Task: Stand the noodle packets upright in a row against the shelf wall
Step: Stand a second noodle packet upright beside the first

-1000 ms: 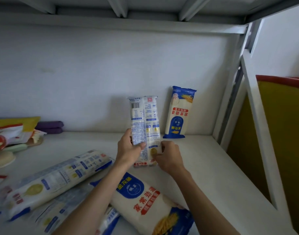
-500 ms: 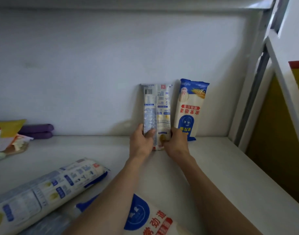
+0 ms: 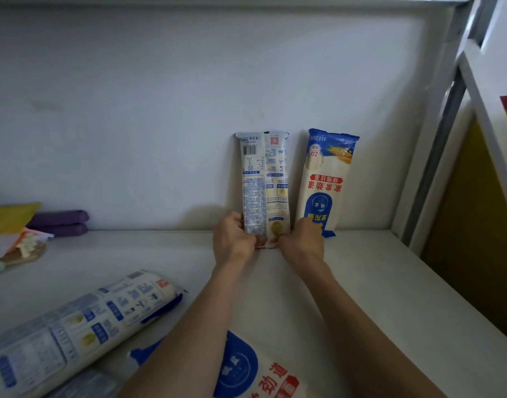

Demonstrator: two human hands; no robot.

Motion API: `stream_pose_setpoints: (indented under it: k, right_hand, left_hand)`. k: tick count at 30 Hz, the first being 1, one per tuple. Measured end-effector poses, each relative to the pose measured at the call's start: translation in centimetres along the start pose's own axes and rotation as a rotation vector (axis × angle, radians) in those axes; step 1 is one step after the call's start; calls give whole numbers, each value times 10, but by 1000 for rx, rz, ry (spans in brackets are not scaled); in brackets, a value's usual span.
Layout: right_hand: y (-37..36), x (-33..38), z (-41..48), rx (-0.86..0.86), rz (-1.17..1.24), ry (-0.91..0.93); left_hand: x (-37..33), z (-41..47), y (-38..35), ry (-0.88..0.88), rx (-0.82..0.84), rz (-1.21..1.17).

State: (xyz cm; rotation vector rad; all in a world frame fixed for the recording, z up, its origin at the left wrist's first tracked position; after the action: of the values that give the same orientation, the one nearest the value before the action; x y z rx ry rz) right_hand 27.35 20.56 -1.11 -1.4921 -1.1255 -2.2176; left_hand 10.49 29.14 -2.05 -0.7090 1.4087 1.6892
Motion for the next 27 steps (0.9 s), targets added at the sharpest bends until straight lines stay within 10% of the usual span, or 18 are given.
stream_pose_setpoints:
  k: [13, 27]
  right_hand:
    - [35, -6, 0, -336, 104, -16]
    - [33, -26, 25, -224, 192, 16]
  left_hand:
    - [-17, -4, 1, -159, -169, 117]
    - [-9, -8, -4, -56, -155, 252]
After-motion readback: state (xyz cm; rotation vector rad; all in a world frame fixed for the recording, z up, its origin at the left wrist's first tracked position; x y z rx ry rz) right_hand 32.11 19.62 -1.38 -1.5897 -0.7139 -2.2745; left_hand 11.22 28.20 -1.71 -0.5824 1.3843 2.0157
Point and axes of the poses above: each hand's wrist, its own z-axis towards the middle knuckle, its own y-axis out of the back of the hand, x = y × z, the point moved 10 cm from there along z, towards the middle knuckle, and after that the axes turned 13 degrees about z, right-handed, at the moved point
